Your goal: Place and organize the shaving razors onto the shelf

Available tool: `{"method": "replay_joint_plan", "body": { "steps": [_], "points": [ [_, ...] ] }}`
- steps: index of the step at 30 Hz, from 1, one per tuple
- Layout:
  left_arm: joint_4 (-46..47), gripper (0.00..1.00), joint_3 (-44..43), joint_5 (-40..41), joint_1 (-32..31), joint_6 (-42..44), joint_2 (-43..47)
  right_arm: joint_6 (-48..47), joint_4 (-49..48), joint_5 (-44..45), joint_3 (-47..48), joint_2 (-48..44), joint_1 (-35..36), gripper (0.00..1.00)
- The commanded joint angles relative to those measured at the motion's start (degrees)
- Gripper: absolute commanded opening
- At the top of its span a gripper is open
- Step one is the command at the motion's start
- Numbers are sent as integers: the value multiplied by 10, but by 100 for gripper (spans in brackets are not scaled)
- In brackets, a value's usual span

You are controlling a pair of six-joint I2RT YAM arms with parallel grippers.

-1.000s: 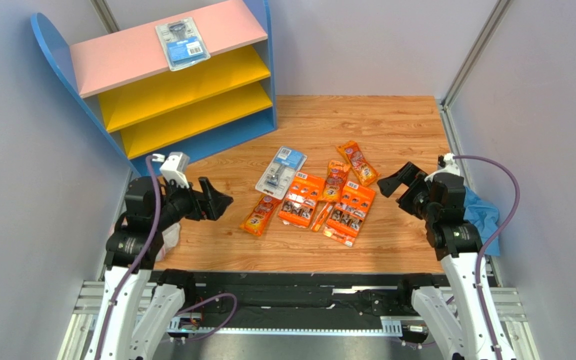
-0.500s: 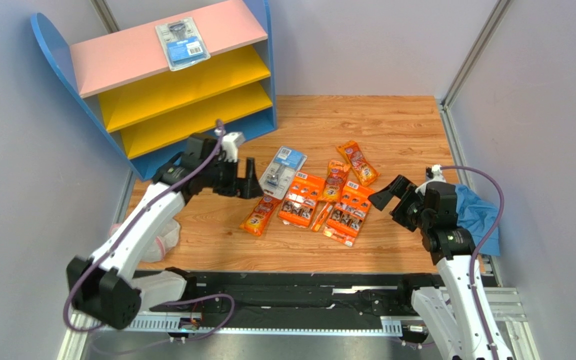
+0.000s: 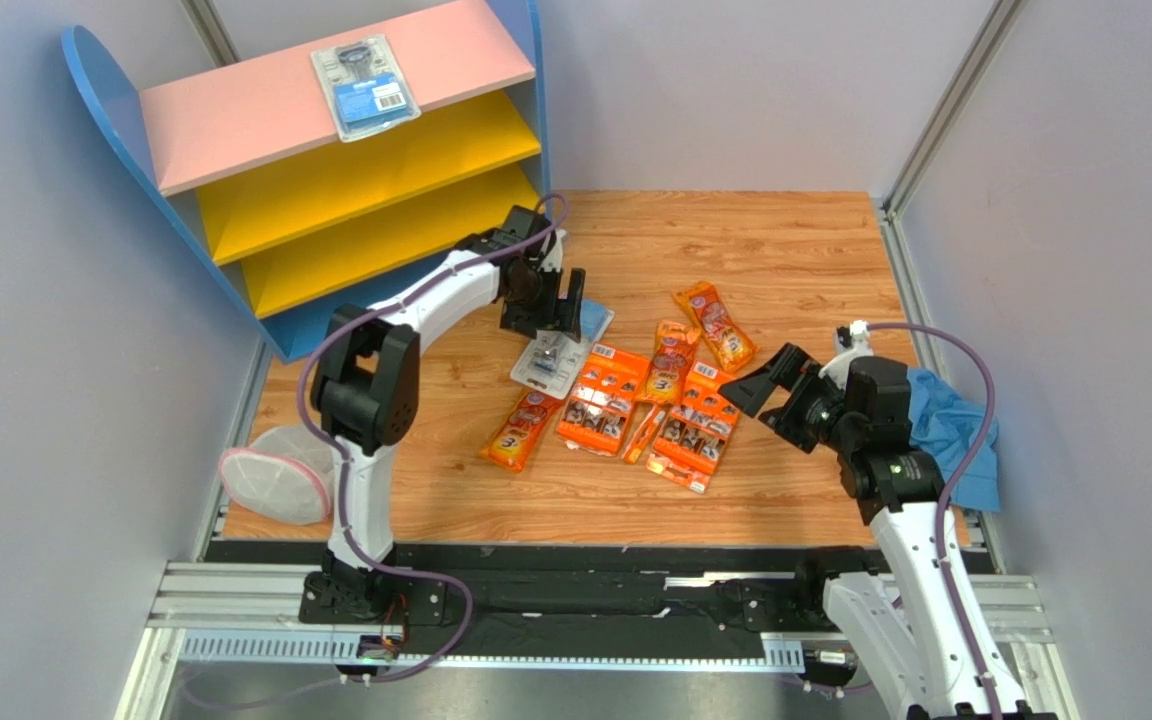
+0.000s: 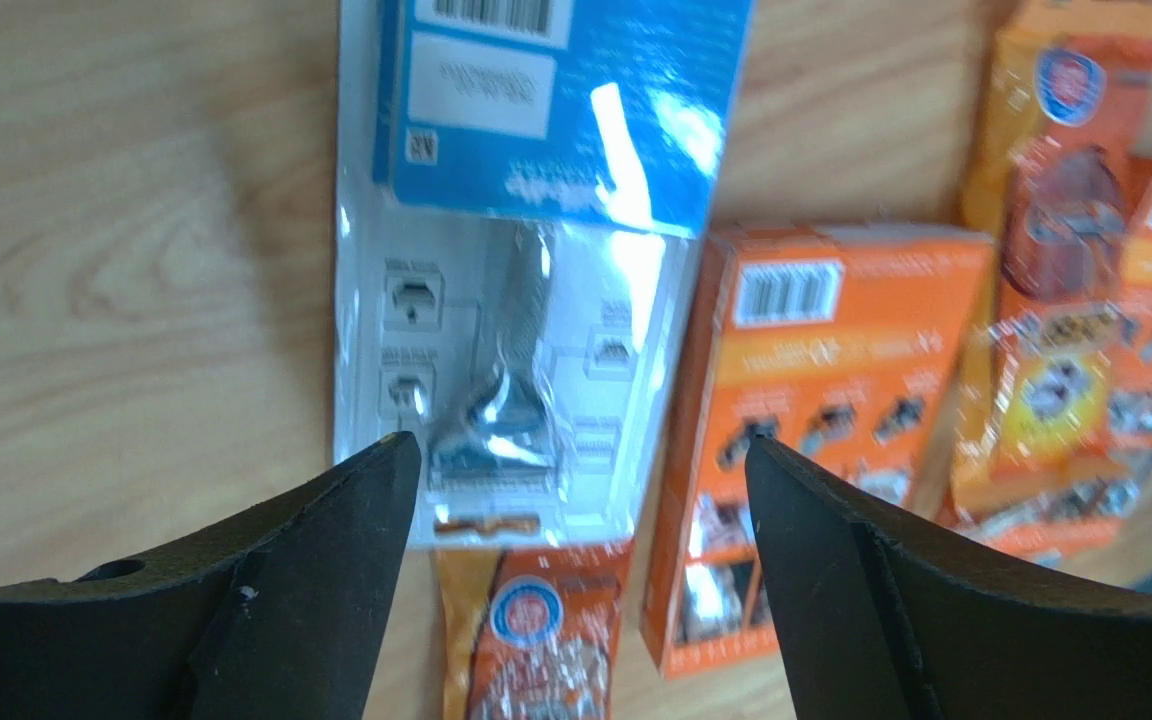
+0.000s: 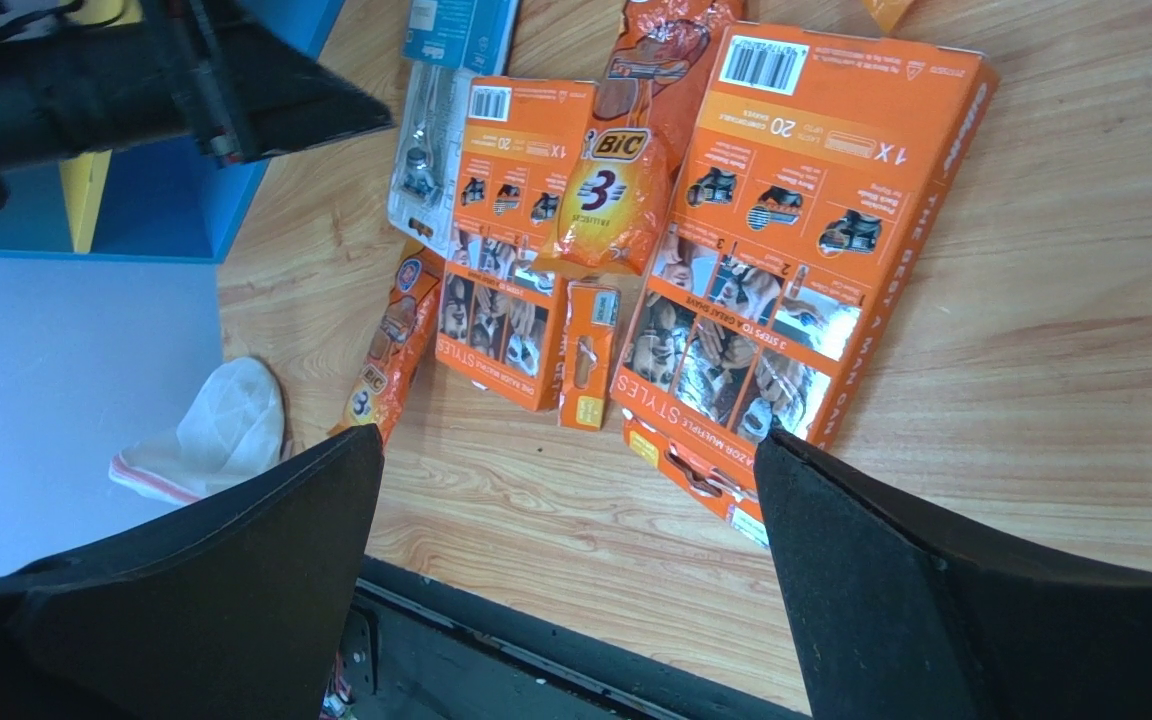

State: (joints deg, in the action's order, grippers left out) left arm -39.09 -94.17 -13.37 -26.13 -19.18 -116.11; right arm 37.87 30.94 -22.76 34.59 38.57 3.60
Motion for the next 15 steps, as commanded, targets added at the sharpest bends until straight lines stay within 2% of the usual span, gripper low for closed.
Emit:
{"method": "replay_joint_plan", "body": {
  "steps": [1, 6, 14, 15],
  "points": [
    [-29, 87, -65, 43, -10, -4, -41, 8, -36, -32, 1, -1, 3, 100],
    [-20, 82, -94, 78, -16, -7, -80, 12, -54, -61, -7, -2, 3, 99],
    [-42, 55, -113, 118, -35, 0, -134, 12, -54, -68, 1, -2, 4, 99],
    [-45, 49, -111, 121, -38, 1, -137, 12, -53, -69, 2, -2, 3, 99]
  ]
}}
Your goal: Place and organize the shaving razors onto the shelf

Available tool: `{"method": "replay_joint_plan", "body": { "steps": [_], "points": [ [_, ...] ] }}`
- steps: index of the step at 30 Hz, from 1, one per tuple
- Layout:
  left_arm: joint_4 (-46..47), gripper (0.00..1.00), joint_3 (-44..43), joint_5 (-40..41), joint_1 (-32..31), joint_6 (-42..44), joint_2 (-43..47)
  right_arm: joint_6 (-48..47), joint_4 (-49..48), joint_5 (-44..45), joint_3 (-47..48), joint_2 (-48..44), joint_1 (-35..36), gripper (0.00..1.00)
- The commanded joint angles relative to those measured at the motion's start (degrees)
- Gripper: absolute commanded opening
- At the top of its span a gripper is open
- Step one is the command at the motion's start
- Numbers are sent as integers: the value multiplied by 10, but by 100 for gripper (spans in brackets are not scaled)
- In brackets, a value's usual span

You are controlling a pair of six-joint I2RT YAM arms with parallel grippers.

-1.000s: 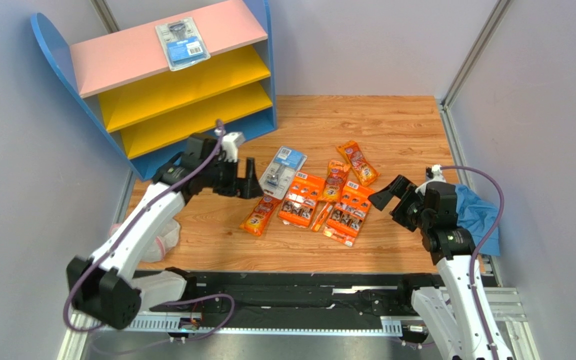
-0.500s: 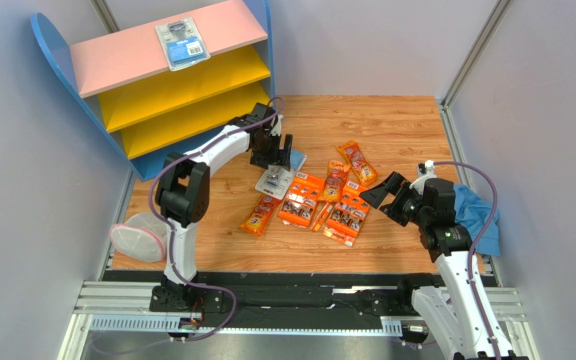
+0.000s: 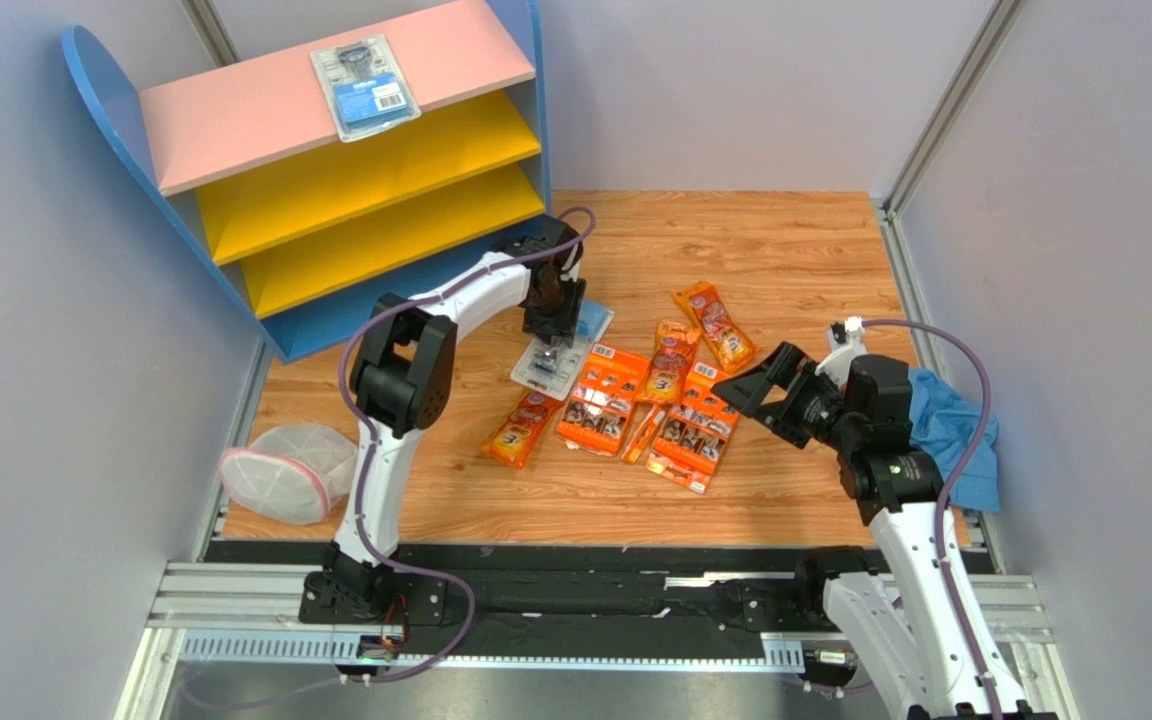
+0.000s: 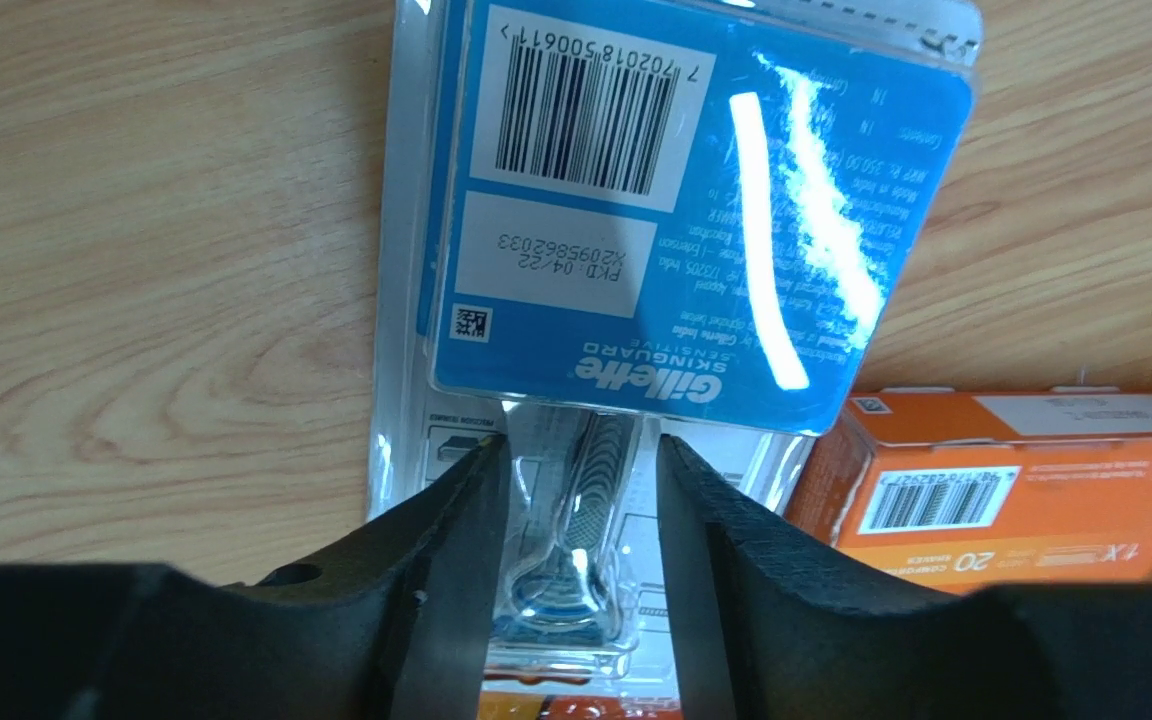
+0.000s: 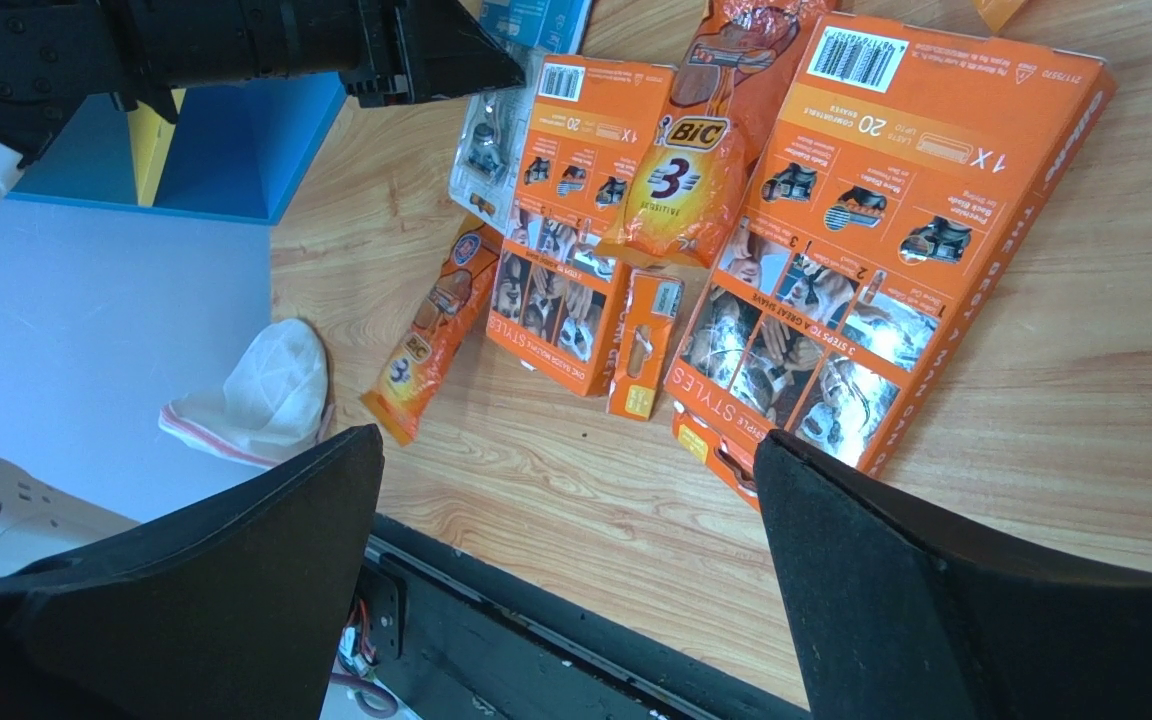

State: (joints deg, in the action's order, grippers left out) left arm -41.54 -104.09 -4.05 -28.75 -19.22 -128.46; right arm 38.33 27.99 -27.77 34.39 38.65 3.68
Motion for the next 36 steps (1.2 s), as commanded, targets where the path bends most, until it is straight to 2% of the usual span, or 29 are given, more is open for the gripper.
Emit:
{"method": "replay_joint_plan", "body": {
  "steps": [1, 2, 3, 5, 6, 7, 12, 15, 18, 19, 25, 29, 36],
  "points": [
    [-20, 47, -9, 36, -12, 2, -17, 8, -22, -21, 6, -2, 3, 99],
    [-22, 44, -6, 35, -13, 3, -18, -2, -18, -25, 11, 4, 4, 99],
    [-24, 33, -4, 34, -13, 3, -19, -10, 1, -25, 27, 8, 8, 99],
    [-30, 18, 3, 39, -12, 1, -15, -25, 19, -23, 44, 22, 15, 99],
    [-30, 2, 6, 39, -13, -3, -10, -34, 32, -21, 54, 27, 17, 99],
    [-31, 0, 11, 60, -13, -5, 6, -34, 33, -22, 64, 30, 24, 99],
    [-27, 0, 37, 84, -13, -18, 93, -15, 2, -25, 78, 48, 76, 99],
    [-35, 0, 46, 70, -13, -37, 158, 1, -24, 12, 90, 57, 120, 100],
    [-32, 0, 72, 32, -12, -83, 223, 25, -60, 82, 96, 69, 200, 100],
    [-11, 0, 85, 0, -13, -97, 258, 32, -69, 103, 97, 77, 245, 100],
    [72, 0, 207, -109, -13, -223, 383, 51, -136, 252, 112, 121, 393, 99],
    [117, 0, 292, -133, -16, -289, 450, 67, -178, 319, 125, 148, 438, 98],
    [136, 0, 332, -164, -22, -319, 510, 75, -247, 332, 153, 236, 468, 93]
  ]
}}
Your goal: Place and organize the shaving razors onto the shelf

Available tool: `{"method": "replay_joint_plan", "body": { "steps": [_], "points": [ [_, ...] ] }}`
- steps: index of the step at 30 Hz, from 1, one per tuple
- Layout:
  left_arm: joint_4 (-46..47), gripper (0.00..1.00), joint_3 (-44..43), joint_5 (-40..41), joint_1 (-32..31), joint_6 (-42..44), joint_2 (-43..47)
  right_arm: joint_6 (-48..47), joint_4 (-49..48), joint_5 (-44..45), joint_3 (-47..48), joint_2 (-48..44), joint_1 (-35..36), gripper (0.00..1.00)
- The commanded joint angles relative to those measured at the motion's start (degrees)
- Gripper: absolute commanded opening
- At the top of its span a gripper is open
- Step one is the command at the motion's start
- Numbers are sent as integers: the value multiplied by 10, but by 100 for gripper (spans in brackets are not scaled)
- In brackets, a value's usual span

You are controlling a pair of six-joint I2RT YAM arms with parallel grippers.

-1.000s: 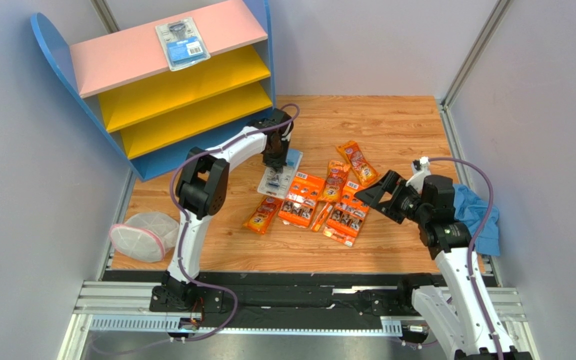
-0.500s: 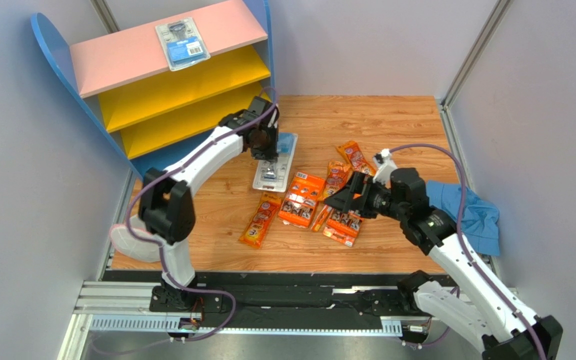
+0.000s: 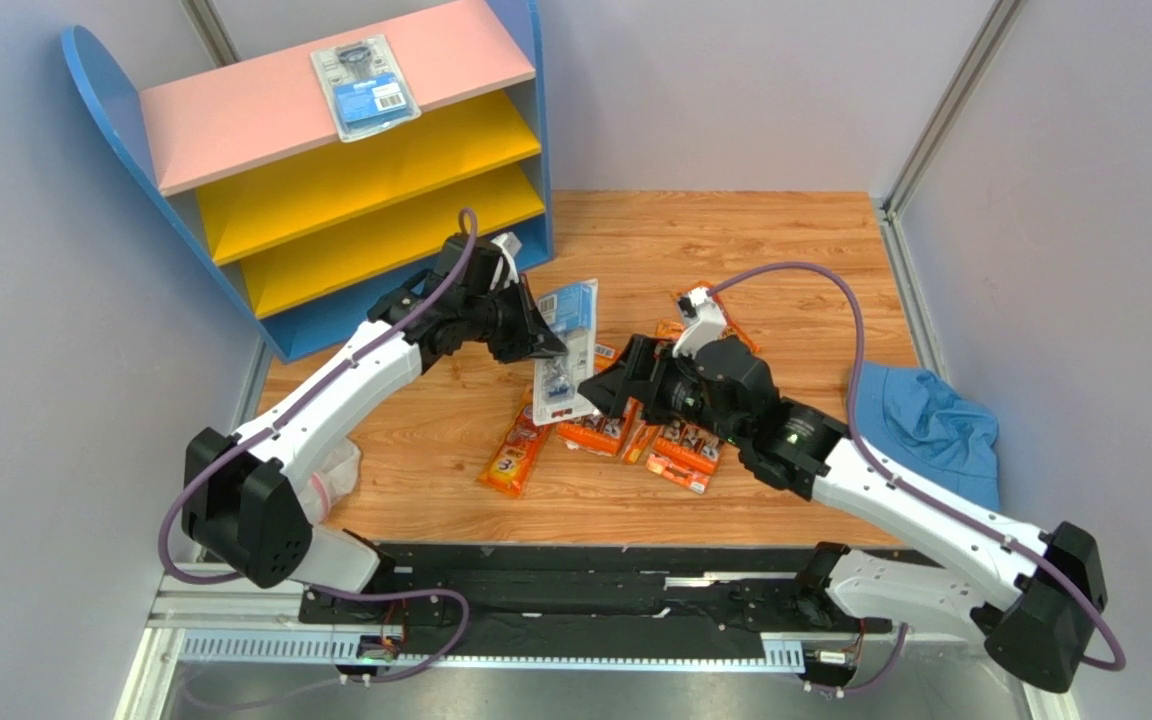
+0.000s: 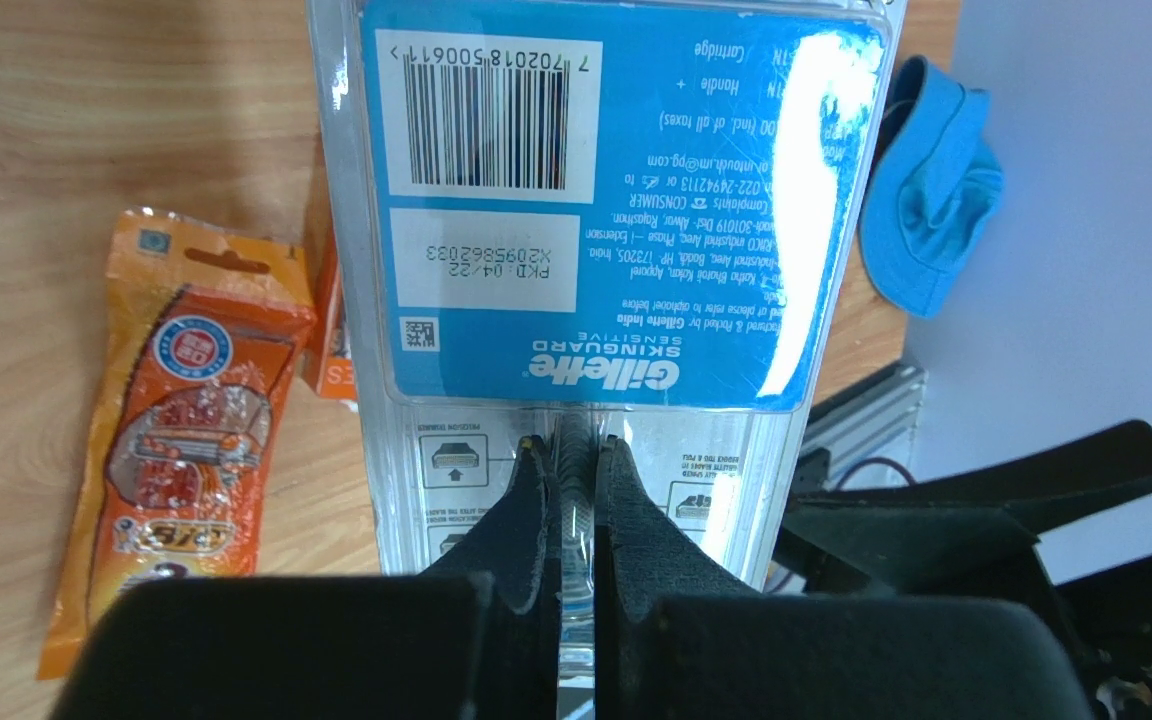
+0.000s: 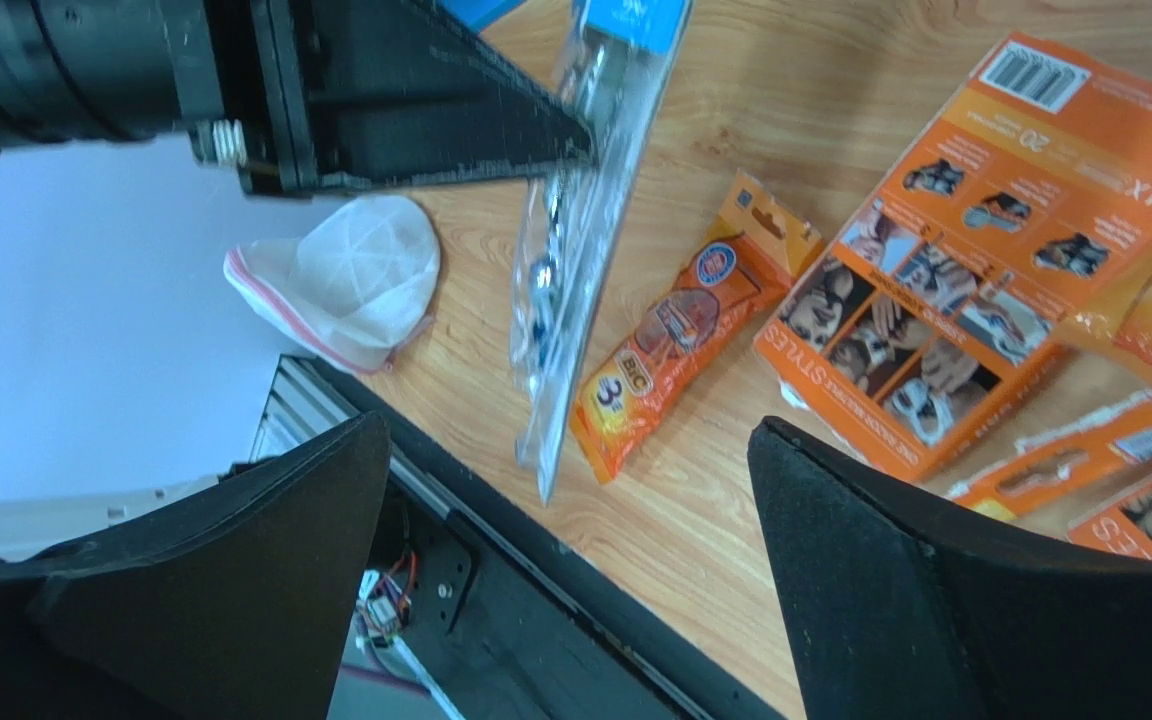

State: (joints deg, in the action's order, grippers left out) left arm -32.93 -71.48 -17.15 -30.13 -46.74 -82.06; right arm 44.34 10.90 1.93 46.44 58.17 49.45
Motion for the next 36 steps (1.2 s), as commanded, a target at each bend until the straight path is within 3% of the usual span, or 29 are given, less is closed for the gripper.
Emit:
{"method": "replay_joint_plan", "body": {
  "steps": [1, 7, 8, 10, 11, 13, 14, 16, 17, 21, 26, 36],
  "points": [
    [57, 0, 12, -39, -9, -50, 52, 17, -80, 34, 36, 53, 11, 91],
    [83, 0, 52, -54, -14, -74, 95, 33, -61, 13, 83, 147, 15, 73],
    [87, 0, 59, -54, -14, -77, 102, 36, -62, 4, 83, 149, 15, 59],
    [89, 0, 71, -54, -14, -75, 119, 43, -73, -5, 78, 148, 17, 42],
    [88, 0, 73, -54, -14, -71, 123, 47, -75, -5, 75, 140, 17, 26],
    [91, 1, 84, -58, -14, -57, 134, 46, -65, -5, 69, 127, 17, 15],
    [94, 12, 87, -61, -14, -51, 139, 43, -51, -3, 68, 114, 17, 8],
    [95, 33, 95, -54, -14, -27, 159, 36, -34, -2, 64, 101, 17, 3],
    [95, 55, 98, -51, -14, -20, 168, 34, -26, -4, 61, 93, 15, 1],
    [109, 83, 126, -37, -14, 4, 226, 35, -2, -40, 31, 58, -11, 0],
    [181, 93, 202, -75, -14, -3, 260, 9, -15, -96, 1, 3, -28, 0],
    [377, 96, 281, -198, -14, -22, 229, -49, -27, -332, 44, -1, -35, 0]
  ]
}}
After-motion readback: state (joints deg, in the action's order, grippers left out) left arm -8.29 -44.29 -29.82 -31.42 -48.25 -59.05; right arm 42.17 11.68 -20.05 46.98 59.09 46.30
